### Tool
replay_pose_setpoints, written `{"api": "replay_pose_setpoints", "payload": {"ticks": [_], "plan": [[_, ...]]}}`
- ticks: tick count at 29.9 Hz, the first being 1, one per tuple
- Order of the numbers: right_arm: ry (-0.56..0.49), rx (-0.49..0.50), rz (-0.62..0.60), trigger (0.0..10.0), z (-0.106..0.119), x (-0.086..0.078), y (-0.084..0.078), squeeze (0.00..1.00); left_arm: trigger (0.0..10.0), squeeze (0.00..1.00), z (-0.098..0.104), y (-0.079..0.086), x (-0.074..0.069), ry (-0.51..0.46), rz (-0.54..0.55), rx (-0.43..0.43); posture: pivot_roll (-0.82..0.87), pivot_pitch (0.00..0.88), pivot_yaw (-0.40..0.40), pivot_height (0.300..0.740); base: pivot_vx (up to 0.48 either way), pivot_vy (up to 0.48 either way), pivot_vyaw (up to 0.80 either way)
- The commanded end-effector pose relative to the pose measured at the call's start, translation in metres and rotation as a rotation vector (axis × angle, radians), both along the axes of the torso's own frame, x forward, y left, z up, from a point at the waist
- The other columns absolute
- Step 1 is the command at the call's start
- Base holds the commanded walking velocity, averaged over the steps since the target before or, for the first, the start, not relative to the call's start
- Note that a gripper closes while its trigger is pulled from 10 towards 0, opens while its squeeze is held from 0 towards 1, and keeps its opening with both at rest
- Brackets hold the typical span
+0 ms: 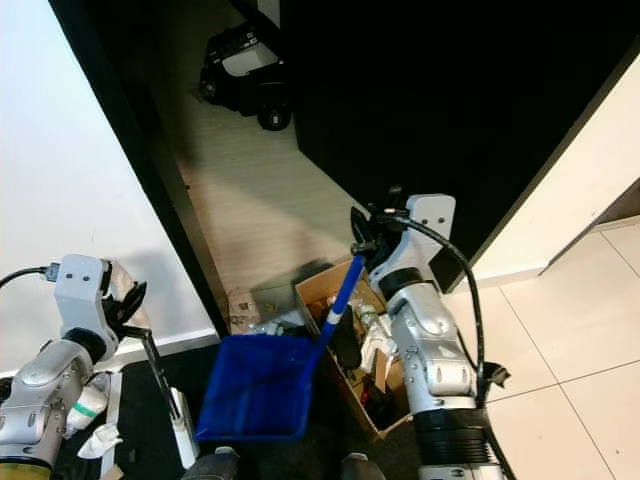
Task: Sweep floor
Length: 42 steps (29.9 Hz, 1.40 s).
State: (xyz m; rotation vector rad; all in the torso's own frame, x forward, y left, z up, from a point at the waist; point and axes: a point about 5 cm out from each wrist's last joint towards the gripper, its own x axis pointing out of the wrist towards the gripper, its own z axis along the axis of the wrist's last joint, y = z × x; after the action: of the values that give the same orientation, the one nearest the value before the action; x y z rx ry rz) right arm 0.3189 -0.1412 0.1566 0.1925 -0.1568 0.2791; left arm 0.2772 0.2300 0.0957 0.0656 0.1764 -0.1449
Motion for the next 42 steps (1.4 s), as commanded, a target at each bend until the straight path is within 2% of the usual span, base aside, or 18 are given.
{"api": "replay_pose_setpoints", "payload": {"ticks": [1, 10, 24, 42], "plan": [[0.014, -0.016, 0.007, 10.0, -0.008, -0.001, 0.005, 0.0, 10.0, 0.0, 0.002, -0.003, -0.002, -0.026, 0.016, 0.02, 0.18, 0.161, 0.0, 0.74, 0.0, 0.0, 0.0], [0.063, 0.008, 0.001, 10.0, -0.024, -0.001, 0.008, 0.0, 10.0, 0.0, 0.002, -0.009, -0.003, -0.02, 0.052, -0.018, 0.18, 0.159, -0.009, 0.74, 0.0, 0.0, 0.0], [0.067, 0.015, -0.003, 10.0, -0.027, 0.003, 0.007, 0.0, 10.0, 0.0, 0.003, -0.006, -0.004, -0.021, 0.074, -0.007, 0.19, 0.151, -0.011, 0.74, 0.0, 0.0, 0.0], [0.062, 0.014, -0.008, 10.0, -0.028, 0.003, 0.004, 0.0, 10.0, 0.0, 0.004, -0.003, -0.003, -0.023, 0.085, 0.003, 0.18, 0.151, -0.007, 0.74, 0.0, 0.33, 0.0]]}}
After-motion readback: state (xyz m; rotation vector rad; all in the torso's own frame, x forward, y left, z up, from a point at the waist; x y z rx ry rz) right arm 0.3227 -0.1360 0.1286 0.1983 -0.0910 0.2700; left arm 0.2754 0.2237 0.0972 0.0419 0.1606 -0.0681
